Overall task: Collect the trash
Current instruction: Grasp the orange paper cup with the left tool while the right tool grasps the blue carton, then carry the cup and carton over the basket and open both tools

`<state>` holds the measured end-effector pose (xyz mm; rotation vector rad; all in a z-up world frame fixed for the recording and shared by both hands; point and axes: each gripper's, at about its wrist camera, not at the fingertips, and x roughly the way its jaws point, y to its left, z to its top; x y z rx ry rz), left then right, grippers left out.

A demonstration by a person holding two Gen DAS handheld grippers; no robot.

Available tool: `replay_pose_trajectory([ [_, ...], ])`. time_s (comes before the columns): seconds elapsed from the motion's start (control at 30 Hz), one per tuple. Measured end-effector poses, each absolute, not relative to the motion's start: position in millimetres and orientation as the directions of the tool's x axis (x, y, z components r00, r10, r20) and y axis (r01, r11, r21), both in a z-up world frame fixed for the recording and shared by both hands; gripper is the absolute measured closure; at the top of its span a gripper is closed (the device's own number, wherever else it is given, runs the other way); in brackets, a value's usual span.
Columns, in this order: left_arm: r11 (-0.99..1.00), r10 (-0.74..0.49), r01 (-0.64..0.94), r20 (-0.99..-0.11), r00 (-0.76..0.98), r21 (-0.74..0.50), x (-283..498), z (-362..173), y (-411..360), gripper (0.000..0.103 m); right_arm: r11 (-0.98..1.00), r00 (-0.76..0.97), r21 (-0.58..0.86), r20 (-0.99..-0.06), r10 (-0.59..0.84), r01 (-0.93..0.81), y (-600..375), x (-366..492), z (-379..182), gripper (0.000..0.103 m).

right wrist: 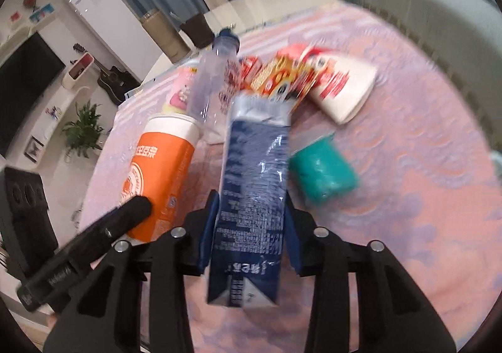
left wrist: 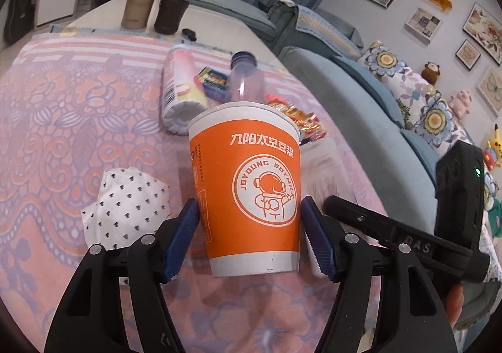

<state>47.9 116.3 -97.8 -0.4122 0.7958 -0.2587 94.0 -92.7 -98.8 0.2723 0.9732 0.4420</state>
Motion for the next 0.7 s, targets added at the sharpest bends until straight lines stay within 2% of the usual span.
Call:
replay_pose_trajectory([
  [0.33,0.900,-0.404,0.195,-0.578,0.709,-0.390,34.6,-51.5,60.7,0.039,0.916,0.640,0.342,-0.661,0.393,-0.209,-157.4,55.4,-46.3,0.070],
  [0.7,0.854,-0.518,0.383,-0.517,0.681,-0.352,41.6,-2.0,-39.3,0.039,0.948,0.795,0.317,-0.581,0.174,0.024,-284.5,22.2,-4.5,0.070],
])
